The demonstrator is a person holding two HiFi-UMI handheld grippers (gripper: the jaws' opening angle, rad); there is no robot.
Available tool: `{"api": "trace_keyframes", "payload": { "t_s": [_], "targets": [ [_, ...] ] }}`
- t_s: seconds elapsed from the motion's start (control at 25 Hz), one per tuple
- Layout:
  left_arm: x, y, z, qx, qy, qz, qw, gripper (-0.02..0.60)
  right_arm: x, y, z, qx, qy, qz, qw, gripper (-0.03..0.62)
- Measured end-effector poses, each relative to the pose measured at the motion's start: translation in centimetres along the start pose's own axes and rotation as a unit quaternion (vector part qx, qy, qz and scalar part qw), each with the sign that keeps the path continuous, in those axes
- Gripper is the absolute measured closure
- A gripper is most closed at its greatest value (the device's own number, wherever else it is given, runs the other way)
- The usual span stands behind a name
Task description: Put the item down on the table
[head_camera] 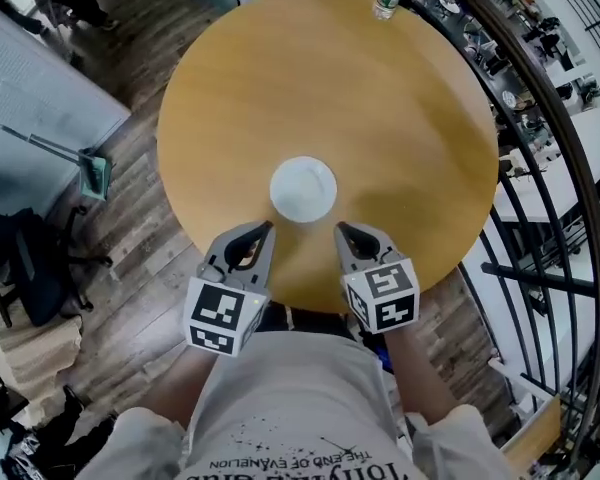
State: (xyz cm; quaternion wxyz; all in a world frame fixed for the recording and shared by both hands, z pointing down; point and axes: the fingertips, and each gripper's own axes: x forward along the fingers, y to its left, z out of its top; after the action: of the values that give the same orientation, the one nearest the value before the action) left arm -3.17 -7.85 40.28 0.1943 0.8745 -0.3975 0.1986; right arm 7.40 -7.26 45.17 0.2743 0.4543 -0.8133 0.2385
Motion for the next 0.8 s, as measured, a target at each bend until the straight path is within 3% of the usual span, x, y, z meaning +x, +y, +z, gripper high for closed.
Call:
{"api": "trace_keyframes", "payload": {
  "t_s": [0.44,0.8],
  "targets": [
    [-2.0,-1.8,0.0,0.002,0.004,0.013,0.9999,0.558,-2.9,-0.4,0.2,0.018,-0.015,0.005,1.0,0.569],
    [-2.2,-3.2,-0.7,-0.034,0.01,0.006,0.9994,0.558,-4.3,-0.1,-0.3,0.012,-0.014,0.005,1.0,0.569]
  ]
}}
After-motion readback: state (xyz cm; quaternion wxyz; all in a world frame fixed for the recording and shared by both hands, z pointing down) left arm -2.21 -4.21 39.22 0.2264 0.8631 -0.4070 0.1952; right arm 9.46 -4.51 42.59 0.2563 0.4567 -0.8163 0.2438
